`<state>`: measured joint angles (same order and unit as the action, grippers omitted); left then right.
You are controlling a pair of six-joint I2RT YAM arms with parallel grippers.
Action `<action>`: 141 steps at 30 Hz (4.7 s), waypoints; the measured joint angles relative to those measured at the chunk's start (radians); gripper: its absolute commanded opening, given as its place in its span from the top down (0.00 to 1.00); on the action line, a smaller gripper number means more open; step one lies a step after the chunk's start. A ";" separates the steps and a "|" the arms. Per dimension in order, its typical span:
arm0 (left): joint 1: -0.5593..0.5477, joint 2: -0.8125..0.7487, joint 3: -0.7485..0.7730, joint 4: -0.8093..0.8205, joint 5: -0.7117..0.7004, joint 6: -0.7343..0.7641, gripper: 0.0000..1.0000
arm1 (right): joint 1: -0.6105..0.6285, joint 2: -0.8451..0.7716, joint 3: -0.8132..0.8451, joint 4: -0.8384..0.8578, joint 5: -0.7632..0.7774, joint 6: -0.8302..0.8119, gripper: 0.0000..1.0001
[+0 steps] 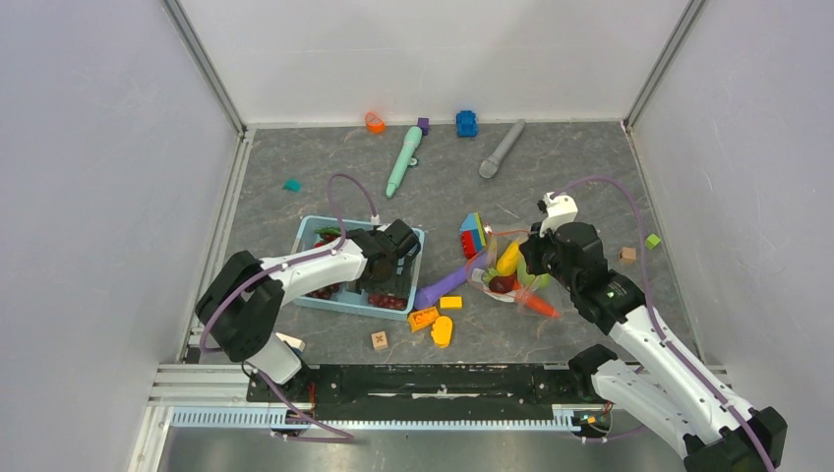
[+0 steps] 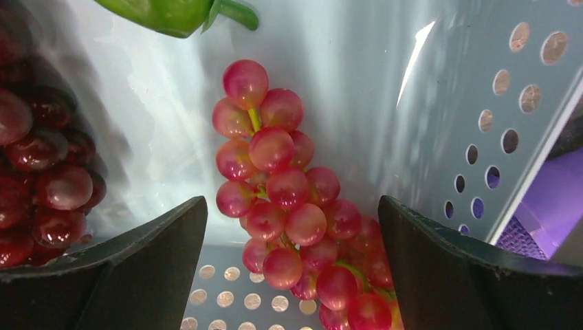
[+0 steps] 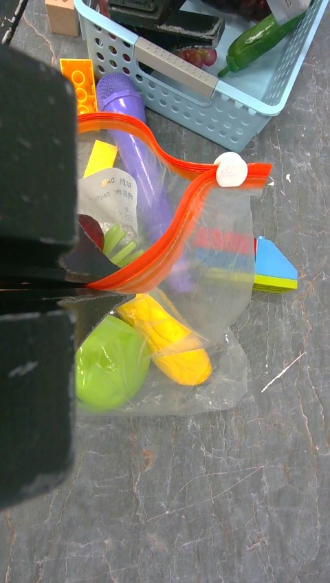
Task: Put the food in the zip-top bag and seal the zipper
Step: Pick up the fake fruit from the bin, then place the fake fruit in the zipper food storage bag.
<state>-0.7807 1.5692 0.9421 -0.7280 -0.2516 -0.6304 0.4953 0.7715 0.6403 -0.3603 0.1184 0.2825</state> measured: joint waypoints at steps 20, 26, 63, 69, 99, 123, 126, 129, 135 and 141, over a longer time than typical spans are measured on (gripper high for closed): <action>0.000 -0.034 -0.053 0.044 0.026 -0.011 0.63 | 0.000 0.002 0.000 0.000 0.018 0.000 1.00; 0.000 -0.061 -0.053 0.043 0.019 -0.013 0.75 | 0.000 0.002 0.000 0.000 0.018 0.000 1.00; -0.132 -0.237 0.162 0.630 0.520 0.025 0.88 | 0.000 -0.043 0.000 -0.002 -0.048 0.052 1.00; -0.190 -0.110 0.210 0.706 0.575 0.026 0.98 | 0.000 -0.045 0.000 -0.002 -0.066 0.108 1.00; -0.253 0.328 0.649 0.221 0.407 -0.090 0.98 | -0.009 -0.123 -0.038 0.034 -0.119 0.239 1.00; -0.203 0.353 0.660 0.258 0.167 -0.531 0.23 | -0.005 -0.181 -0.108 0.076 -0.253 0.273 1.00; -0.206 0.352 0.659 0.259 0.152 -0.521 0.01 | -0.005 -0.159 -0.108 0.076 -0.240 0.279 1.00; -0.209 0.344 0.649 0.262 0.151 -0.509 0.00 | -0.005 -0.131 -0.107 0.075 -0.229 0.281 1.00; -0.216 0.290 0.612 0.272 0.161 -0.449 0.00 | -0.005 -0.114 -0.089 0.064 -0.211 0.278 1.00; -0.227 0.158 0.528 0.271 0.151 -0.334 0.00 | -0.005 -0.118 -0.056 0.035 -0.175 0.263 1.00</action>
<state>-1.0080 1.7271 1.4700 -0.4572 -0.1001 -0.9646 0.4908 0.6533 0.5846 -0.3248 -0.0563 0.5457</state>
